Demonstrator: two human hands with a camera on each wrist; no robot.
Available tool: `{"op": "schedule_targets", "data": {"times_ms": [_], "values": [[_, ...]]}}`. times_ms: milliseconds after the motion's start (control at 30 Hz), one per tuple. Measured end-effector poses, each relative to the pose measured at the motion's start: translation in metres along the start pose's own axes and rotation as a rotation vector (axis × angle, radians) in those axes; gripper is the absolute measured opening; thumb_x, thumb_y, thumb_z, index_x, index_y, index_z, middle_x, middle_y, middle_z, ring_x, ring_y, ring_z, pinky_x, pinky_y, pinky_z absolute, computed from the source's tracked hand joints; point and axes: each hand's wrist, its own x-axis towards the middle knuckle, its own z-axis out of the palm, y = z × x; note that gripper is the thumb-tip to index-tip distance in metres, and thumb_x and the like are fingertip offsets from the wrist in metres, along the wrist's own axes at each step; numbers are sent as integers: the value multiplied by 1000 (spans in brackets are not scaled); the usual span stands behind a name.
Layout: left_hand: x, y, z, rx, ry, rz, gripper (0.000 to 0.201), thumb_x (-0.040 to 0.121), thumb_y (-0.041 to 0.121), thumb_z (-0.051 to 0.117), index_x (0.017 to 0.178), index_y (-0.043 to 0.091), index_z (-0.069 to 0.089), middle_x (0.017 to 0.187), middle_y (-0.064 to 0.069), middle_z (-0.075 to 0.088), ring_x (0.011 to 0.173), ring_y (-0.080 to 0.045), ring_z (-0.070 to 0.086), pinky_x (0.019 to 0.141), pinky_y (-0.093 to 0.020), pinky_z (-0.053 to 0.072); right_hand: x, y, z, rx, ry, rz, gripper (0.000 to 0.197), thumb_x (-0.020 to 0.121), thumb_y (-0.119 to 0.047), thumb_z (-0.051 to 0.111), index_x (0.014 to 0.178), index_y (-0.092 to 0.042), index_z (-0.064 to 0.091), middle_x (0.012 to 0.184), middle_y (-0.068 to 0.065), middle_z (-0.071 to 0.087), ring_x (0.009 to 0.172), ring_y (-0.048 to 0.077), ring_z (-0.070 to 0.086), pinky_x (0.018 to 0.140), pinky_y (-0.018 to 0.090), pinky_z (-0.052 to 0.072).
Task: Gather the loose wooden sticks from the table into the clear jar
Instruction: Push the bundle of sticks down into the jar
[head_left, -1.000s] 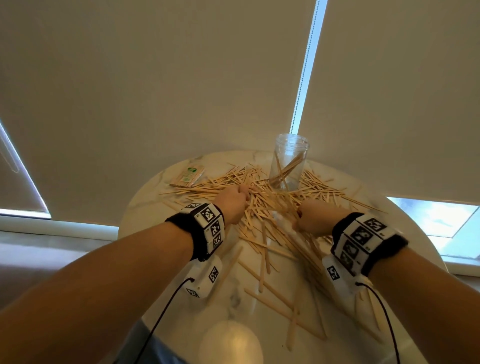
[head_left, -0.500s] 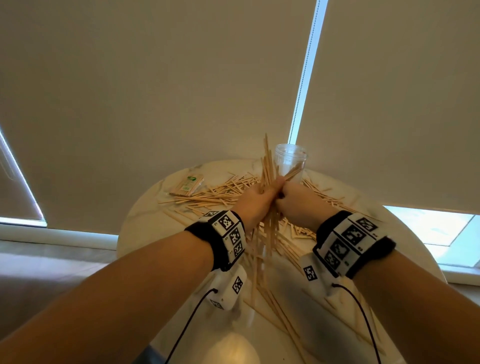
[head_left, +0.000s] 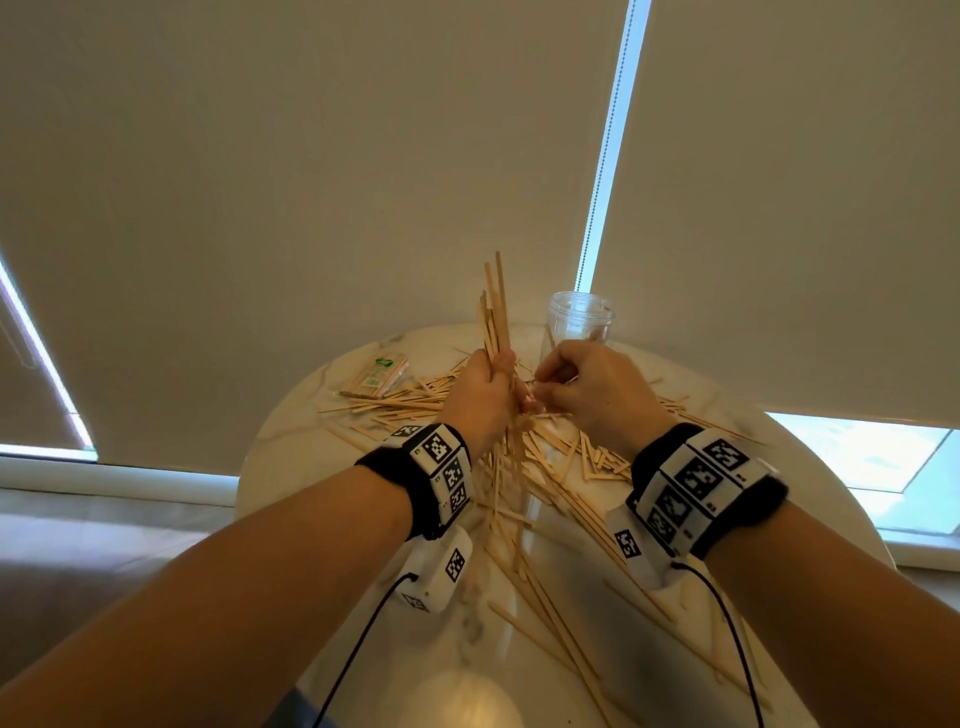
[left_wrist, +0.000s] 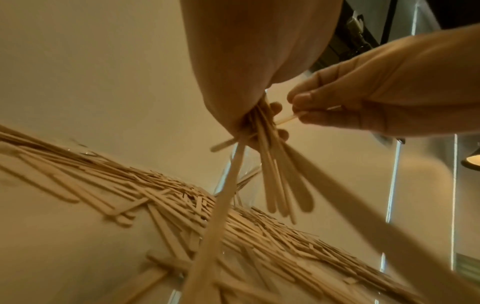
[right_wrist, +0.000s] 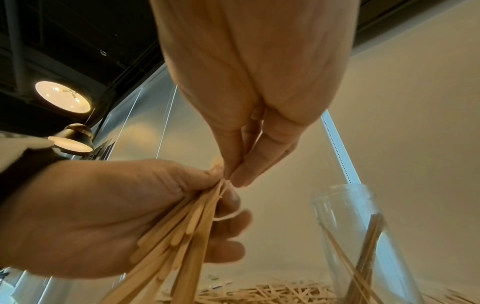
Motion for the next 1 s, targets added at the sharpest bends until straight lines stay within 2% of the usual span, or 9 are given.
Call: {"op": "schedule_targets", "data": {"times_ms": [100,233,333,400,533,700,833,933,1000], "values": [[-9,6,9,-126,-126,-53,25,107,33,37,115,11,47,98,-13,70,76,-32,72,73,-50,61,4,-7,-8,6,150,-41,11,91,-17,71,98,-20,65,86,-9,65,71,0,64,59,11,46],[-17,8,22,-215,-192,-75,26,108,31,37,116,9,50,80,-7,64,50,-13,49,47,-28,45,14,-9,-10,58,235,-45,25,86,-19,77,102,-22,59,90,-4,63,75,11,65,55,16,49],[-17,10,25,-334,-234,-130,32,105,43,40,104,13,51,67,2,45,48,-9,34,43,-22,32,18,-7,-9,66,227,-47,32,88,-25,73,114,-26,55,103,-5,63,89,14,65,72,29,56],[-18,10,23,-296,-255,-94,44,98,58,43,98,15,48,61,7,40,48,-9,31,43,-23,31,20,-8,-9,54,178,-42,41,92,-23,67,130,-28,49,123,-1,56,102,17,62,78,26,53],[-18,13,16,-282,-290,-35,36,99,51,50,97,15,49,59,8,37,47,-10,27,42,-23,27,21,-10,-14,123,122,17,60,98,-33,60,150,-31,30,147,5,42,126,22,51,96,33,47],[-21,12,13,-238,-314,-29,30,100,43,53,98,13,51,59,6,35,47,-10,25,43,-24,24,20,-13,-19,361,44,42,40,102,-24,54,141,-25,43,105,6,71,89,23,73,84,46,61],[-25,13,15,-193,-353,-59,33,98,45,56,96,15,43,60,6,39,47,-10,27,42,-23,26,21,-17,-21,264,156,-78,53,101,-15,53,147,-30,31,119,-8,59,89,10,70,71,20,59],[-27,13,17,-188,-381,-73,34,97,46,56,99,15,42,60,6,38,47,-10,27,42,-23,26,25,-22,-24,223,138,-86,27,104,-17,45,129,-19,55,108,-6,67,91,10,70,81,34,61],[-28,14,18,-183,-375,-66,34,98,46,55,99,15,42,59,7,37,46,-9,27,43,-23,26,25,-26,-30,223,139,-49,29,106,-33,41,115,-16,63,103,-3,69,93,13,69,86,38,59]]}}
